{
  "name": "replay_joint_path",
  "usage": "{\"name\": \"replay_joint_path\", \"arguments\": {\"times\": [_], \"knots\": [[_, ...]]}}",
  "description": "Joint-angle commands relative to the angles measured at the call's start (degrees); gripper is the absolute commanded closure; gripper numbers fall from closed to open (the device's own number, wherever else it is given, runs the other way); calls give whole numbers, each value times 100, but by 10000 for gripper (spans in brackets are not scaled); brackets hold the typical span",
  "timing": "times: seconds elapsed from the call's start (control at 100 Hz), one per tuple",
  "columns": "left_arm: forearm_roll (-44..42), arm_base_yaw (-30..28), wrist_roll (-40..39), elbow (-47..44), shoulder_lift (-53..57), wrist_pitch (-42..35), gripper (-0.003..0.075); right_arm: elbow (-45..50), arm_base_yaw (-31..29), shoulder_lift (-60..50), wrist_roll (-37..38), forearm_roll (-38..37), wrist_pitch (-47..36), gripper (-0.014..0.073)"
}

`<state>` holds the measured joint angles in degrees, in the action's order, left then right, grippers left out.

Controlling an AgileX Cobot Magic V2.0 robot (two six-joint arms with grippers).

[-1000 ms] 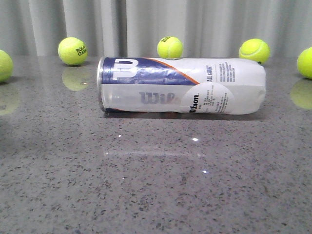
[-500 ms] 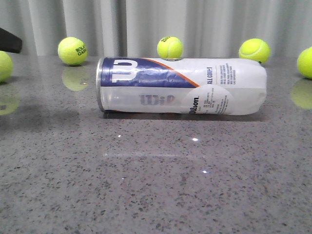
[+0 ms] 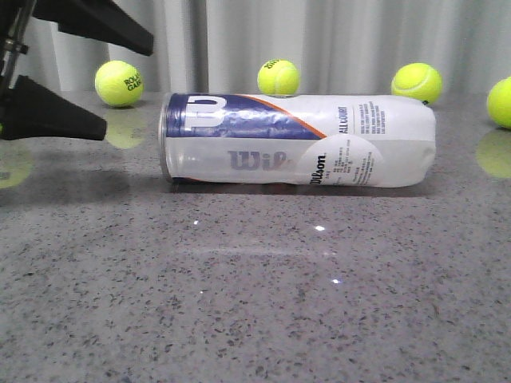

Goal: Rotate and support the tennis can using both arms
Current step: 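Move the left gripper to the can's open end and grasp it, then lift the can with the left gripper and rotate it upright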

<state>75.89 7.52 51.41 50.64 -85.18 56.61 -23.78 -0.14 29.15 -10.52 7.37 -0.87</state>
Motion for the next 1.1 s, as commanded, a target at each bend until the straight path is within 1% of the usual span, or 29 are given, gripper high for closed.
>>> {"name": "replay_joint_path", "arguments": {"times": [0.0,0.15,0.35,0.5,0.55,0.59,0.64,0.67,0.69,0.81,0.83,0.88,0.99,1.09], "knots": [[454,264,58,309,69,141,83,-142,-39,2,0,-5,-494,659],[567,567,58,554,-220,114,83,-142,-39,2,0,-5,-494,659],[957,893,123,661,-601,150,83,-142,-39,2,0,-5,-494,659],[1264,1014,229,670,-811,150,85,-142,-39,2,0,-5,-494,659],[1278,1017,258,670,-836,150,105,-142,-39,2,0,-5,-494,659],[1289,1017,297,670,-841,150,145,-142,-39,2,0,-5,-494,659],[1300,1017,323,670,-841,150,219,-142,-39,2,0,-5,-494,659],[1300,1017,323,670,-841,150,288,-142,-39,2,0,-5,-494,659],[1300,1017,323,670,-841,150,318,-142,-39,2,0,-5,-494,659],[1300,1017,361,670,-841,112,603,-142,-39,2,0,-5,-494,659],[1300,1017,361,670,-841,102,633,-142,-39,2,0,-5,-494,659],[1300,1017,397,670,-841,101,739,-142,-39,2,0,-5,-494,659],[1300,1017,523,670,-841,124,741,-142,-39,2,0,-5,-494,659],[1300,1017,638,670,-827,338,741,-142,-39,2,0,-5,-494,659]]}}
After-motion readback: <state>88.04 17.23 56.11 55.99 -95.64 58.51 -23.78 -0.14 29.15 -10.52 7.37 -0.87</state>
